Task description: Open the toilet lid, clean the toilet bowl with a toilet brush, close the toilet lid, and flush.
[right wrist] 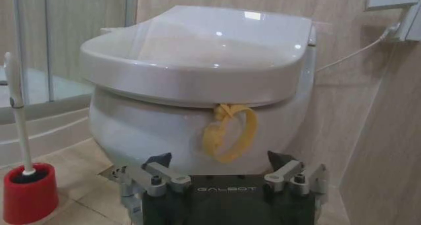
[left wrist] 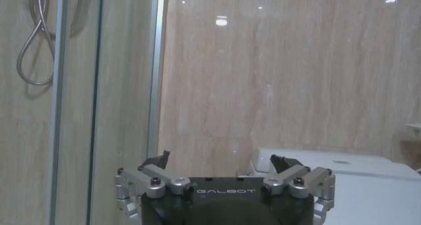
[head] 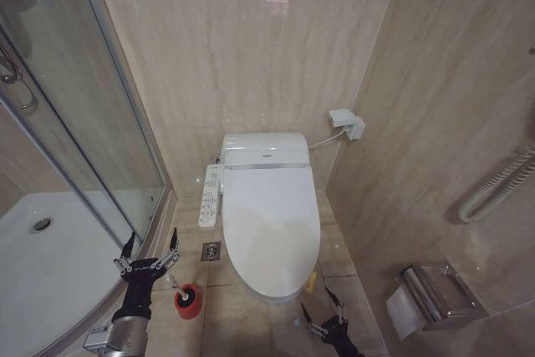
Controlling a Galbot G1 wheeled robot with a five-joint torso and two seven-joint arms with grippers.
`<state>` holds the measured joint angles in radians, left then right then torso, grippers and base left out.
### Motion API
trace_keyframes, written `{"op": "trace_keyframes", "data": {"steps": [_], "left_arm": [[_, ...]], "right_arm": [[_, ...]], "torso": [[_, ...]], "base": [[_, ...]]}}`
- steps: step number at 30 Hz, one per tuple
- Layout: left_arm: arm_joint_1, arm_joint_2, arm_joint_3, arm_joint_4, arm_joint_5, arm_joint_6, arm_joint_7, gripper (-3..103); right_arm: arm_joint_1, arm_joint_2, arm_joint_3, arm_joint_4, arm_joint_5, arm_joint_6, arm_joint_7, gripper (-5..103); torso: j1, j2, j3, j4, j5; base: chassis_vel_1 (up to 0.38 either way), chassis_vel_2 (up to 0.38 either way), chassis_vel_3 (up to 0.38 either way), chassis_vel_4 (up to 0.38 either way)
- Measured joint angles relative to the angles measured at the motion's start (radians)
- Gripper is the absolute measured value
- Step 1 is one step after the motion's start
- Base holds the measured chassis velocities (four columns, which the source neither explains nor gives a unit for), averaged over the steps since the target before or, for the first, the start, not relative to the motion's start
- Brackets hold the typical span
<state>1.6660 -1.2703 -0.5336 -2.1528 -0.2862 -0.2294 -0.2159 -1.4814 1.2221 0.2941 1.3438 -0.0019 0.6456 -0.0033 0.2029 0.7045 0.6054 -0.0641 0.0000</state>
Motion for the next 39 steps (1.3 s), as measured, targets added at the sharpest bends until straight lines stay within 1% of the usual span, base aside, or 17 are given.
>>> {"op": "trace_keyframes", "data": {"steps": [2,3,10,11,16,17,25,26,32,33,39], "left_arm": [[0.000,-0.001,0.000,0.000,0.001,0.000,0.000,100],[0.000,-0.001,0.000,0.000,0.003,0.000,0.000,100],[0.000,-0.004,-0.002,0.004,0.006,0.000,0.000,100],[0.000,-0.004,-0.003,0.005,0.006,0.000,0.000,100],[0.000,-0.004,-0.004,0.008,0.006,-0.001,0.000,100],[0.000,-0.004,-0.005,0.008,0.006,-0.001,-0.001,100],[-0.001,-0.005,-0.005,0.012,0.007,-0.002,-0.002,100],[-0.002,-0.005,-0.004,0.012,0.007,-0.002,-0.002,100],[-0.004,-0.005,-0.001,0.014,0.009,-0.002,-0.002,100],[-0.005,-0.005,0.000,0.014,0.009,-0.002,-0.002,100],[-0.005,-0.005,0.000,0.014,0.009,-0.002,-0.001,100]], "right_arm": [[0.005,0.000,0.000,-0.004,0.001,0.002,-0.004,81],[0.010,0.001,0.000,-0.009,0.006,0.004,-0.011,100],[0.034,0.006,-0.007,-0.032,0.032,0.020,-0.047,100],[0.038,0.008,-0.008,-0.037,0.035,0.022,-0.054,93],[0.052,0.011,-0.011,-0.054,0.038,0.030,-0.071,93],[0.056,0.011,-0.011,-0.059,0.038,0.032,-0.076,65],[0.059,0.011,-0.007,-0.064,0.044,0.038,-0.090,65],[0.059,0.011,-0.005,-0.064,0.045,0.039,-0.092,38],[0.053,0.010,0.000,-0.056,0.048,0.040,-0.096,38],[0.051,0.010,0.001,-0.055,0.048,0.041,-0.096,14],[0.037,0.005,0.014,-0.044,0.049,0.045,-0.105,14]], "torso": [[0.000,0.000,0.000,0.0000,0.0000],[0.000,0.000,0.000,0.0000,0.0001],[0.000,0.000,0.000,0.0000,0.0000],[0.000,0.000,0.000,0.0000,0.0000],[0.000,0.000,0.000,0.0000,0.0000],[0.000,0.000,0.000,0.0001,0.0000],[0.000,0.000,0.000,0.0000,0.0000],[0.000,0.000,0.000,0.0000,0.0000],[0.000,0.000,0.000,0.0000,0.0000],[0.000,0.000,0.000,0.0001,0.0000],[0.000,0.000,0.000,0.0000,0.0000]], "base": [[0.000,0.000,0.000,0.000],[0.000,0.000,0.000,0.000],[0.000,0.000,0.000,0.000],[0.000,0.000,0.000,0.000],[0.000,0.000,0.000,0.000],[0.000,0.000,0.000,0.000],[0.000,0.000,0.000,0.000],[0.000,0.000,0.000,0.000],[0.000,0.000,0.000,0.000],[0.000,0.000,0.000,0.000],[0.000,0.000,0.000,0.000]]}}
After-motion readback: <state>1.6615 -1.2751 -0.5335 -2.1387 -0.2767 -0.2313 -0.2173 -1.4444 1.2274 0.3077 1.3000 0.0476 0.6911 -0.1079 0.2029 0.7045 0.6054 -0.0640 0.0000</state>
